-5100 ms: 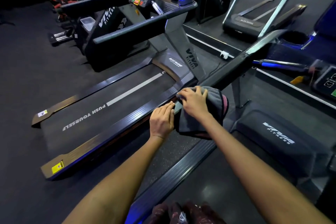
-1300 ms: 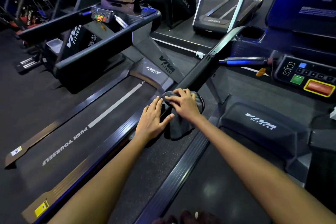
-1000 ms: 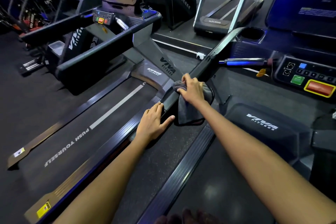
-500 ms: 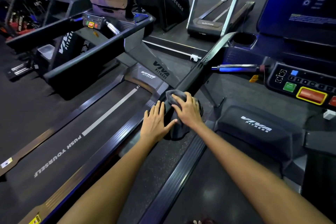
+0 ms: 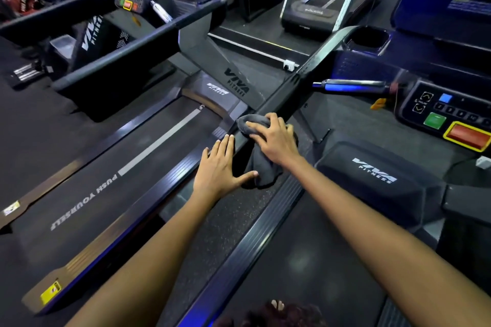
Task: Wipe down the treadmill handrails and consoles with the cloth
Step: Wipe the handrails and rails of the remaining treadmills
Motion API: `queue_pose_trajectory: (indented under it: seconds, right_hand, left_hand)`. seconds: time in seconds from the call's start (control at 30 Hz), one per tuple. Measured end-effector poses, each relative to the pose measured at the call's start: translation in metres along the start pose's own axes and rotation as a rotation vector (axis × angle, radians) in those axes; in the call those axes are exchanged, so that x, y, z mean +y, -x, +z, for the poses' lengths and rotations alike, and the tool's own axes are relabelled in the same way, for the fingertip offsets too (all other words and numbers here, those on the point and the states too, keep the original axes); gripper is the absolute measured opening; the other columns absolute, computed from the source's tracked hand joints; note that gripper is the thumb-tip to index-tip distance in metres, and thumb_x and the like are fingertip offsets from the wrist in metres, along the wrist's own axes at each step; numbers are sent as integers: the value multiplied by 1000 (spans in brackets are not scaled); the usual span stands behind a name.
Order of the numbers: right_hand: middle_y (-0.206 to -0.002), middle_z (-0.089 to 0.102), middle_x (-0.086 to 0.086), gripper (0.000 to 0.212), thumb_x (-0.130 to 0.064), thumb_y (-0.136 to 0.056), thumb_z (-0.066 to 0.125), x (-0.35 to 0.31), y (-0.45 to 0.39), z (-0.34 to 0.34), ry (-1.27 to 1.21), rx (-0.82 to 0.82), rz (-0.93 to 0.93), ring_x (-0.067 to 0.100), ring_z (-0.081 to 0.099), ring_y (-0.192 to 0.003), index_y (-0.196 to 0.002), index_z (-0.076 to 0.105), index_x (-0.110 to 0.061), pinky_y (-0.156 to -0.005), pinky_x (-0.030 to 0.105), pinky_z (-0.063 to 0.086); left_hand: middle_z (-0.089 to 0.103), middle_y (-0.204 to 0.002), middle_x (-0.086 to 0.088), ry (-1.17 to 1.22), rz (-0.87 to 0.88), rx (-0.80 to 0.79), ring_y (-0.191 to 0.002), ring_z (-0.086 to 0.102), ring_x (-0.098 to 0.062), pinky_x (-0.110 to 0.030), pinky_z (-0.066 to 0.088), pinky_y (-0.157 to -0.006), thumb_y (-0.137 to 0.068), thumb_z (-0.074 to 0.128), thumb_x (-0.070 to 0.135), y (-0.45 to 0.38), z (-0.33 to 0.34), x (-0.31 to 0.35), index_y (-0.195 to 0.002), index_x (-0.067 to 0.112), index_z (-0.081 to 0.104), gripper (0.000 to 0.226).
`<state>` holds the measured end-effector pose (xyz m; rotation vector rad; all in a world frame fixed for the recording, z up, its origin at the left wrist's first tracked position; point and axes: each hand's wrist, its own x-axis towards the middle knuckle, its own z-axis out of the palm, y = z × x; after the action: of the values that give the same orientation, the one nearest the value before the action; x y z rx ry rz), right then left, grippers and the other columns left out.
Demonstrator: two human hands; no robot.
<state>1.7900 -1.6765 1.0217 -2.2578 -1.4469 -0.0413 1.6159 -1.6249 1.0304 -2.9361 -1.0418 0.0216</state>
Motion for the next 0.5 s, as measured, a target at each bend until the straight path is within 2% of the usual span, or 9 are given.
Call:
queue_pose_trajectory:
  seconds: [0.13, 0.23, 0.3, 0.37, 0.5]
  right_hand:
    - [-126, 39, 12, 36, -42, -93, 48, 17, -32, -7, -32, -2, 194, 32, 39, -118, -127, 55, -32, -98, 53, 34]
    - [-126, 39, 13, 36, -41, -93, 48, 2, -34, -6, -19, 0, 256, 34, 38, -119, -125, 56, -29, -101, 55, 31]
    - [-125, 41, 13, 36, -41, -92, 48, -11, -19, -2, -38, 13, 213, 34, 40, -117, -125, 57, -29, -98, 54, 32]
    - [-122, 44, 13, 37, -42, -92, 48, -17, 2, 4, -47, 15, 91, 33, 43, -112, -125, 57, -30, -94, 51, 36]
    - [-114, 52, 14, 45, -50, -87, 40, 11, 12, 2, -61, 1, -140, 32, 53, -99, -124, 59, -33, -79, 46, 43]
  left_hand:
    - [14, -158, -7, 12, -4, -2, -143, 20, -23, -45, 22, -113, -66, 9, 88, 0, 0, 0, -151, 10, 4, 116]
    - [16, -158, -7, 19, -1, 5, -143, 21, -24, -45, 24, -112, -66, 14, 88, 0, 0, 0, -151, 10, 5, 116]
    - [18, -157, -7, 19, -6, 11, -142, 22, -25, -45, 27, -112, -64, 14, 89, 0, 1, 0, -151, 10, 8, 118]
    - [17, -157, -7, 28, -10, 8, -143, 22, -24, -44, 27, -112, -63, 15, 89, -1, 1, 0, -151, 10, 8, 119]
    - [18, -157, -7, 24, -3, 16, -143, 23, -24, -41, 27, -110, -64, 15, 89, 1, 0, 1, -151, 10, 9, 118]
